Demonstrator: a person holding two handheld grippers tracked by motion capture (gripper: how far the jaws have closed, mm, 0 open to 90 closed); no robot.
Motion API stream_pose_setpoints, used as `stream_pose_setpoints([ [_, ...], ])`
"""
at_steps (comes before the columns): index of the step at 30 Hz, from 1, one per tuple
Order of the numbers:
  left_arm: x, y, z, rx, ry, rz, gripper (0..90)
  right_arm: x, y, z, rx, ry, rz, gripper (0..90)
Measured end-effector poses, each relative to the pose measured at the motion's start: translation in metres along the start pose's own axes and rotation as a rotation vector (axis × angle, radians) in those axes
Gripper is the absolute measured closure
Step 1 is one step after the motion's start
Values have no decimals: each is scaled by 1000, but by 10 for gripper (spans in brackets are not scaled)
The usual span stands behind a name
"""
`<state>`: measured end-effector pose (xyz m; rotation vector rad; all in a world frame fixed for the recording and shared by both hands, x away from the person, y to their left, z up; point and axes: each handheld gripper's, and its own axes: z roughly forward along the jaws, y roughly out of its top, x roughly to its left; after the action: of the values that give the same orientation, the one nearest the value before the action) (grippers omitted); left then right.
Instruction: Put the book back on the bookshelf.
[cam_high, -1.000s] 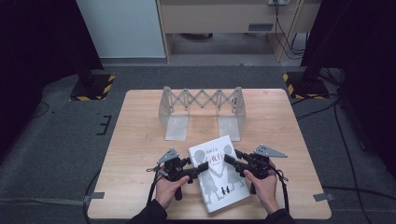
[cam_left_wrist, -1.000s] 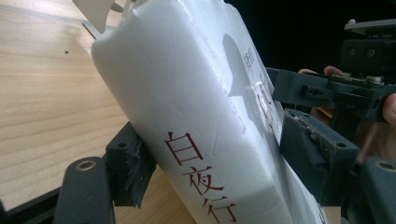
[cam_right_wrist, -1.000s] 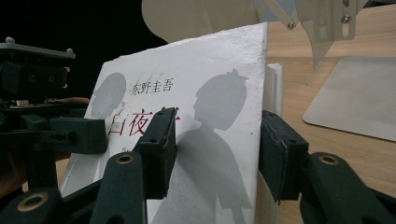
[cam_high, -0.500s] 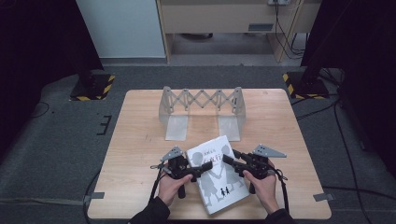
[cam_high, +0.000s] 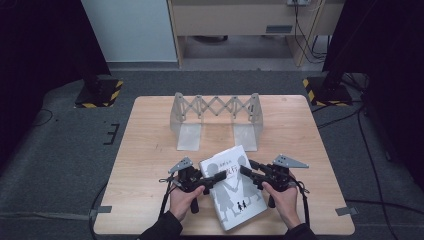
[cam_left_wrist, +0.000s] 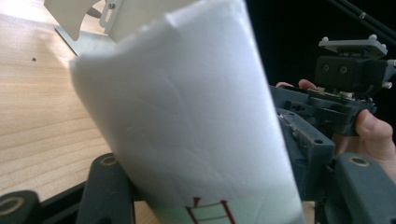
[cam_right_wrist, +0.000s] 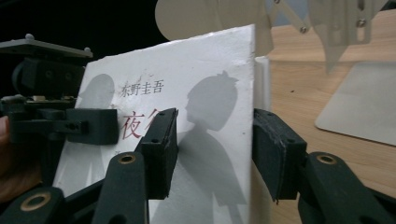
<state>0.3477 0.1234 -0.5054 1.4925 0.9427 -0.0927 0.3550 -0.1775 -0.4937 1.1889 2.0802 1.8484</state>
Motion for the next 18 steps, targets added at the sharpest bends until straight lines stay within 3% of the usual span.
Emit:
stream_pose_setpoints([
  [4,1,3,-3,-4,-2,-23,419,-9,0,-8,-14,-42,12,510],
  [7,1,6,-6,-11,2,-20,432,-15,0,-11,-13,-83,18,488],
  [12,2,11,-11,-24,10,-19,444,-19,0,-13,3,-112,14,469],
  [18,-5,21,-17,-31,7,26,470,-19,0,-13,12,-143,-11,466],
])
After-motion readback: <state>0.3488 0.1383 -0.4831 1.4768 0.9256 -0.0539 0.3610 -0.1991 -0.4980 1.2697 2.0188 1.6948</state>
